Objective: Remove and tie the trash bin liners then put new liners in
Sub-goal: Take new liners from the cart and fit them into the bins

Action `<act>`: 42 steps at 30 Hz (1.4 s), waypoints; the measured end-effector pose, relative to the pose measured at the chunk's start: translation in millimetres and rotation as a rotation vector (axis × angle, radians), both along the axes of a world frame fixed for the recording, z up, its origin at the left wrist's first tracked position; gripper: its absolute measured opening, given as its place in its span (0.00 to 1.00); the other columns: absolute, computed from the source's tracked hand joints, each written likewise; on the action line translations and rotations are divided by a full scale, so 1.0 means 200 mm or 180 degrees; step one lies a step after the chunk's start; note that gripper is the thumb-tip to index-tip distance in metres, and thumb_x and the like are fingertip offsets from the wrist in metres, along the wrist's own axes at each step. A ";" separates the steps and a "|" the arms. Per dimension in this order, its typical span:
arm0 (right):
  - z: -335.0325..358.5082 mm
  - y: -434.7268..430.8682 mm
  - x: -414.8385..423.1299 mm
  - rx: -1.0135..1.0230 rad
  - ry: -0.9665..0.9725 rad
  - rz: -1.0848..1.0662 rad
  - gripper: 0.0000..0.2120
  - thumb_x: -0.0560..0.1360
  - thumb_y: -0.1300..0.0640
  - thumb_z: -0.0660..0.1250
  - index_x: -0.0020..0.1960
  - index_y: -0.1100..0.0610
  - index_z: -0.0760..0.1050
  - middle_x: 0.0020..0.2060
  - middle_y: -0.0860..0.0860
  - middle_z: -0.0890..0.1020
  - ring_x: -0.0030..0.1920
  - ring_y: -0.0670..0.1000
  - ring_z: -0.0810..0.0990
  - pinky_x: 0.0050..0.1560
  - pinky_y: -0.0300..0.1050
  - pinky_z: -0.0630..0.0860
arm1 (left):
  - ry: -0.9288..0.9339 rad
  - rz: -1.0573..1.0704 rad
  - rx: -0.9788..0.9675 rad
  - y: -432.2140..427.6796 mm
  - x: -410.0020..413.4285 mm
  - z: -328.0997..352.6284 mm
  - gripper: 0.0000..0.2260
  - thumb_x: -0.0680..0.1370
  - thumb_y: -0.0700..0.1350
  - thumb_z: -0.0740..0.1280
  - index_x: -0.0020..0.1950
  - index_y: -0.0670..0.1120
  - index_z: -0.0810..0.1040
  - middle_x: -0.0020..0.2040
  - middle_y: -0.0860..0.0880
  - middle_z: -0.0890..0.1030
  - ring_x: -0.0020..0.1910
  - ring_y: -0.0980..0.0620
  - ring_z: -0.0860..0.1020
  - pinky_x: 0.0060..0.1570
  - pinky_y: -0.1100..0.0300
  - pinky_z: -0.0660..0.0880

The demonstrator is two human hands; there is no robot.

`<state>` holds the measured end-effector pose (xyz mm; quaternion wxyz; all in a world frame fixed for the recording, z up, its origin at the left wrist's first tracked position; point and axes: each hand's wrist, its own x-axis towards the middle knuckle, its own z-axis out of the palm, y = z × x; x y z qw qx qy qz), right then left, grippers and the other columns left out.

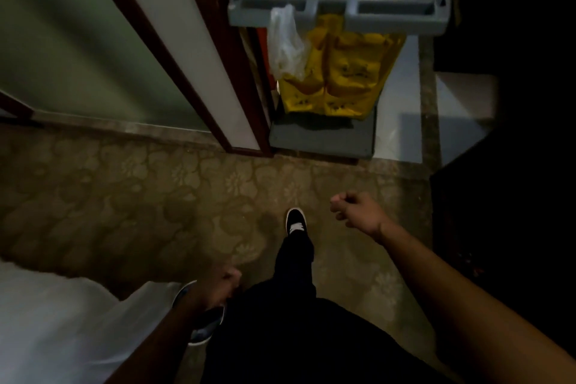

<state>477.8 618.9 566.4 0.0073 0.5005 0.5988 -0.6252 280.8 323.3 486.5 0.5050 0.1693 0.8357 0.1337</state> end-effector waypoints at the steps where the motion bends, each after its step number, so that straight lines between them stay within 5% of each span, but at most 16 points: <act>1: 0.02 0.08 -0.09 0.0065 0.0035 0.0027 0.08 0.81 0.62 0.66 0.56 0.66 0.78 0.45 0.57 0.80 0.36 0.47 0.76 0.31 0.34 0.72 | -0.0003 -0.0045 0.0026 0.05 -0.06 -0.01 0.09 0.82 0.38 0.63 0.43 0.43 0.78 0.32 0.50 0.77 0.28 0.58 0.74 0.31 0.63 0.69; 5: 0.07 0.38 -0.38 0.0168 0.0001 0.0093 0.08 0.80 0.63 0.67 0.57 0.65 0.79 0.46 0.57 0.81 0.37 0.47 0.78 0.31 0.34 0.73 | -0.0071 -0.0071 0.0108 0.36 -0.35 -0.02 0.13 0.82 0.41 0.63 0.37 0.46 0.74 0.28 0.49 0.72 0.26 0.56 0.69 0.28 0.64 0.64; 9: 0.09 0.57 -0.56 0.0171 0.0053 0.0007 0.05 0.80 0.66 0.66 0.54 0.65 0.78 0.44 0.57 0.80 0.38 0.47 0.77 0.29 0.27 0.71 | -0.0073 -0.0215 0.0575 0.82 -0.62 0.12 0.12 0.79 0.43 0.67 0.35 0.50 0.80 0.30 0.55 0.78 0.30 0.61 0.74 0.34 0.63 0.70; 15: 0.10 0.80 -0.64 0.0191 0.0058 -0.0166 0.05 0.80 0.66 0.66 0.54 0.68 0.78 0.45 0.56 0.80 0.38 0.47 0.77 0.29 0.27 0.70 | 0.0449 -0.0020 0.1348 1.60 -0.87 0.50 0.07 0.82 0.47 0.65 0.59 0.54 0.78 0.54 0.53 0.81 0.50 0.56 0.80 0.51 0.56 0.80; 19: 0.10 0.94 -0.66 0.0141 0.0097 -0.0175 0.06 0.80 0.66 0.66 0.55 0.68 0.78 0.46 0.56 0.80 0.40 0.48 0.77 0.29 0.27 0.71 | 0.1484 0.0426 0.2102 2.01 -0.90 0.69 0.15 0.79 0.54 0.68 0.65 0.52 0.76 0.60 0.51 0.74 0.53 0.58 0.76 0.53 0.62 0.77; 21: 0.10 1.01 -0.67 0.0152 0.0108 -0.0087 0.05 0.80 0.65 0.66 0.54 0.65 0.78 0.46 0.57 0.81 0.40 0.49 0.78 0.30 0.27 0.71 | 0.1561 0.0641 0.2106 2.17 -0.91 0.74 0.23 0.76 0.57 0.70 0.69 0.51 0.72 0.63 0.49 0.72 0.58 0.53 0.75 0.56 0.64 0.74; 23: 0.10 1.08 -0.68 0.0137 0.0154 0.0005 0.04 0.80 0.65 0.66 0.53 0.64 0.78 0.45 0.57 0.81 0.39 0.49 0.77 0.31 0.28 0.71 | 0.1335 0.0810 0.1889 2.31 -0.93 0.75 0.34 0.72 0.63 0.72 0.73 0.51 0.68 0.66 0.49 0.75 0.63 0.49 0.75 0.61 0.55 0.74; 25: 0.11 1.16 -0.70 0.0125 0.0186 0.0108 0.03 0.80 0.64 0.66 0.51 0.62 0.79 0.44 0.56 0.81 0.39 0.48 0.77 0.32 0.28 0.71 | 0.1218 0.0980 0.1668 2.39 -0.94 0.75 0.36 0.70 0.66 0.73 0.72 0.50 0.70 0.62 0.51 0.79 0.61 0.48 0.78 0.59 0.54 0.74; 31: 0.13 1.33 -0.74 -0.0004 0.0341 0.0181 0.03 0.80 0.63 0.67 0.51 0.58 0.80 0.42 0.52 0.82 0.40 0.48 0.79 0.33 0.29 0.72 | 0.1151 0.0559 0.1556 2.40 -0.90 0.71 0.11 0.79 0.52 0.69 0.54 0.46 0.82 0.43 0.51 0.82 0.45 0.51 0.82 0.37 0.60 0.75; 38: 0.22 1.39 -1.00 0.0168 0.1021 0.0261 0.05 0.81 0.59 0.67 0.52 0.59 0.82 0.45 0.51 0.84 0.41 0.40 0.80 0.42 0.30 0.74 | 0.0952 0.0501 0.1771 2.21 -0.74 0.72 0.17 0.75 0.54 0.73 0.59 0.47 0.81 0.49 0.51 0.84 0.46 0.56 0.82 0.46 0.58 0.78; 42: 0.31 1.36 -1.18 -0.0372 0.1370 0.0286 0.14 0.79 0.51 0.70 0.58 0.60 0.80 0.50 0.52 0.87 0.50 0.48 0.86 0.51 0.42 0.82 | 0.0597 0.0623 0.1827 2.13 -0.60 0.68 0.27 0.70 0.61 0.73 0.64 0.50 0.78 0.55 0.52 0.83 0.53 0.55 0.82 0.57 0.49 0.79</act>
